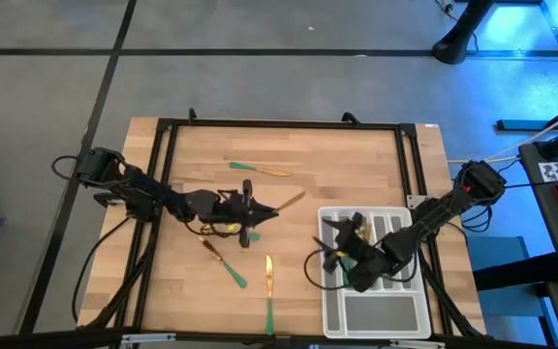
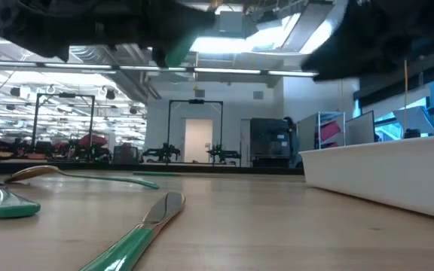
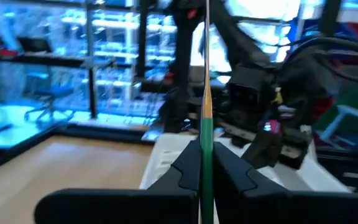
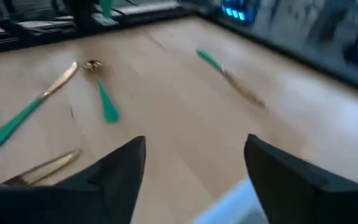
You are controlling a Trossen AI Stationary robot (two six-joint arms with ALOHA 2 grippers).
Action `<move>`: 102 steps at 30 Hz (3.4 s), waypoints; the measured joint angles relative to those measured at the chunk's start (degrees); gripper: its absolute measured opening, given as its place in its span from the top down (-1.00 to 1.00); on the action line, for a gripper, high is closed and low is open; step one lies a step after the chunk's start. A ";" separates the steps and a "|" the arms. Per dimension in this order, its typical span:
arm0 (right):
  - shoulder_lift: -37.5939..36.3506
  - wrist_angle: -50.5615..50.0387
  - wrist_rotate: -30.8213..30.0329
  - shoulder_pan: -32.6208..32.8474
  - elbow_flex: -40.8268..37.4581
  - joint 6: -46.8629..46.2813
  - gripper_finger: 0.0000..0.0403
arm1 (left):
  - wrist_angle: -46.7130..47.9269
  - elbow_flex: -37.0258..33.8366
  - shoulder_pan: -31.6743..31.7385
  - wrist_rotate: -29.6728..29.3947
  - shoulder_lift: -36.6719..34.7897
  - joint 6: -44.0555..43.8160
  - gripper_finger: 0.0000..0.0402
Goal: Sort silverware
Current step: Put the middle right green knife into the silverware rack
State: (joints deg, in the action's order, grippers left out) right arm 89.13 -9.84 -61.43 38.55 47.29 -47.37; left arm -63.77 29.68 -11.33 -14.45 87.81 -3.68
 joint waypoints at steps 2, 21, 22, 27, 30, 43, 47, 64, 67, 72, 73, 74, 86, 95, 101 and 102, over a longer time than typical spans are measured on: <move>0.39 7.56 -0.63 0.00 -0.02 11.30 -0.44 | 0.01 0.96 -0.93 0.98 0.00 1.83 0.95; 4.16 66.37 30.87 -12.54 0.02 53.25 -0.17 | -0.13 5.50 -5.61 5.47 -0.02 14.64 0.96; 4.44 67.29 30.76 -13.11 0.02 53.33 -0.15 | -0.09 5.50 -5.66 5.45 -0.02 14.63 0.96; 4.58 68.92 34.73 -14.75 0.02 53.65 0.04 | 0.15 5.50 -5.64 5.32 -0.07 14.62 0.95; 4.58 70.41 38.20 -14.73 0.27 53.69 0.21 | 1.27 5.50 -5.47 5.32 -0.07 14.62 0.93; 4.58 65.43 37.14 -14.49 3.94 53.23 0.80 | 2.27 5.50 -5.14 5.32 -0.07 12.38 0.90; 4.56 63.52 31.49 -14.08 4.26 51.94 0.96 | 3.24 5.45 -5.11 4.69 -0.07 12.22 0.84; -11.51 3.45 13.86 -8.15 11.59 15.86 0.99 | 32.47 5.45 -5.07 -7.74 -0.09 0.65 0.02; -12.03 -23.51 21.13 -8.32 18.69 -1.80 0.99 | 32.18 5.45 -5.07 -8.01 -0.09 0.68 0.02; -11.19 -49.43 40.61 -9.30 23.96 -22.43 0.99 | 32.35 5.45 -5.07 -8.03 -0.09 1.05 0.02; -11.16 -51.08 43.49 -9.17 23.75 -23.89 0.99 | 32.45 5.45 -5.07 -8.05 -0.09 1.05 0.02; -11.24 -51.24 45.83 -8.44 23.37 -25.53 0.99 | 32.80 5.45 -5.07 -8.05 -0.09 1.05 0.02; -12.29 -66.58 55.51 1.72 21.30 -59.00 1.00 | 38.35 5.45 -5.31 -8.05 -0.09 -0.69 0.02; -20.60 -60.74 58.68 -0.51 6.83 -68.12 1.00 | 38.36 5.45 -5.31 -8.05 -0.07 0.02 0.02; -23.40 -52.64 62.28 -5.12 -1.07 -67.77 1.00 | 39.53 5.44 -5.31 -8.05 -0.07 0.83 0.02; -23.42 -51.64 63.05 -5.97 -2.13 -67.28 1.00 | 39.37 5.44 -5.31 -8.05 -0.01 0.82 0.02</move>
State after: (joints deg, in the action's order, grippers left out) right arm 65.71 -61.48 1.62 32.58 45.16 -114.65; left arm -24.40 35.12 -16.64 -22.50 87.80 -2.86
